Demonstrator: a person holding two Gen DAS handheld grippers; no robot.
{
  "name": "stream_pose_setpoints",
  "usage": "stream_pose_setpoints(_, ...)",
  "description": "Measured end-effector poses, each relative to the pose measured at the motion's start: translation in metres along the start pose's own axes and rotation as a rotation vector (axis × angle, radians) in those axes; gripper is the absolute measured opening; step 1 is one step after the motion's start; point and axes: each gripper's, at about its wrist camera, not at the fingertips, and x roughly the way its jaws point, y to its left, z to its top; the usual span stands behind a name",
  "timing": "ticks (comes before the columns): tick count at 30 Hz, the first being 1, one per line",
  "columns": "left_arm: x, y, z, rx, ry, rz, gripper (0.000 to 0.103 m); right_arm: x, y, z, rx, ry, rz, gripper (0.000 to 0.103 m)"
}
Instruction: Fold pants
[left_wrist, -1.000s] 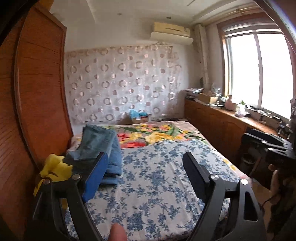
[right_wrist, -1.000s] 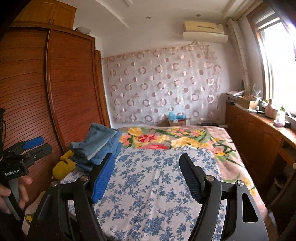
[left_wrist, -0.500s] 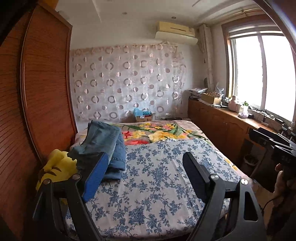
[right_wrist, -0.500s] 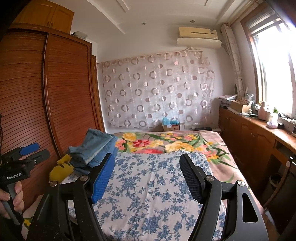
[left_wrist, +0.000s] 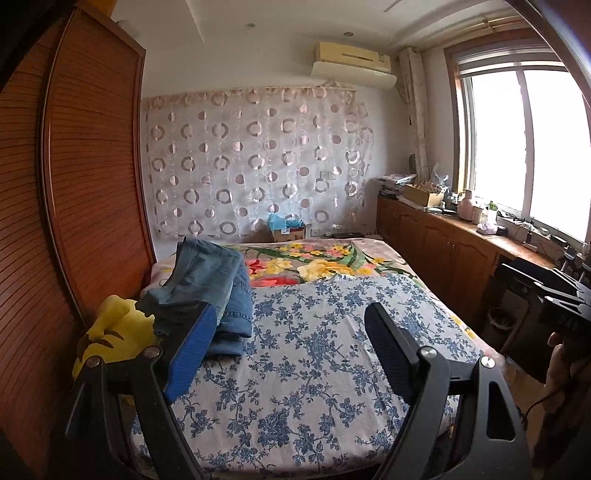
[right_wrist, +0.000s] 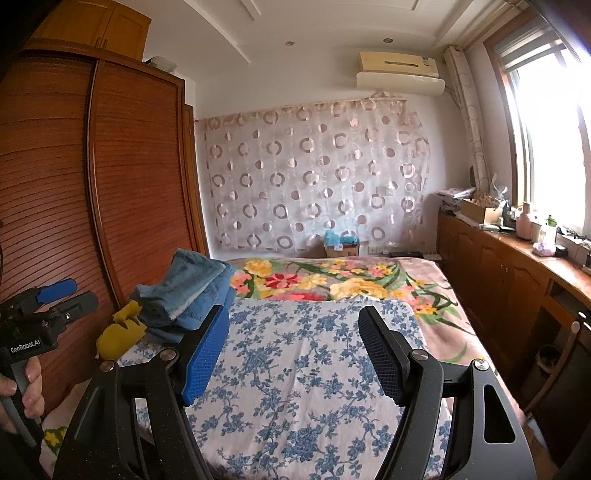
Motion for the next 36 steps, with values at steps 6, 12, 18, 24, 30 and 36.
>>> stream_pose_setpoints(6,0.0001,-0.0003,-0.0023,0.000,0.000,0.001,0.083,0.0010,-0.0011,-0.0010,-0.003,0.004,-0.001,0.074)
stream_pose_setpoints(12,0.0002,-0.0003,-0.0021,0.000,0.001,0.000,0.083,0.0003,-0.0028,0.0000,-0.003,0.003,-0.001,0.074)
stream_pose_setpoints(18,-0.0001,-0.0002,-0.0020,0.001,0.001,0.001,0.083,0.0003,-0.0029,-0.0005,-0.004,0.003,0.000,0.074)
stream_pose_setpoints(24,0.0000,-0.0001,-0.0015,0.000,0.000,0.001,0.083,-0.0008,-0.0025,-0.0009,-0.007,0.000,0.000,0.074)
stream_pose_setpoints(30,0.0000,-0.0005,-0.0008,0.001,0.001,0.001,0.083,-0.0005,-0.0014,-0.0008,-0.010,-0.001,-0.001,0.074)
stream_pose_setpoints(36,-0.0002,-0.0004,-0.0012,0.001,0.001,0.001,0.083,-0.0002,-0.0014,-0.0014,-0.009,-0.001,0.000,0.074)
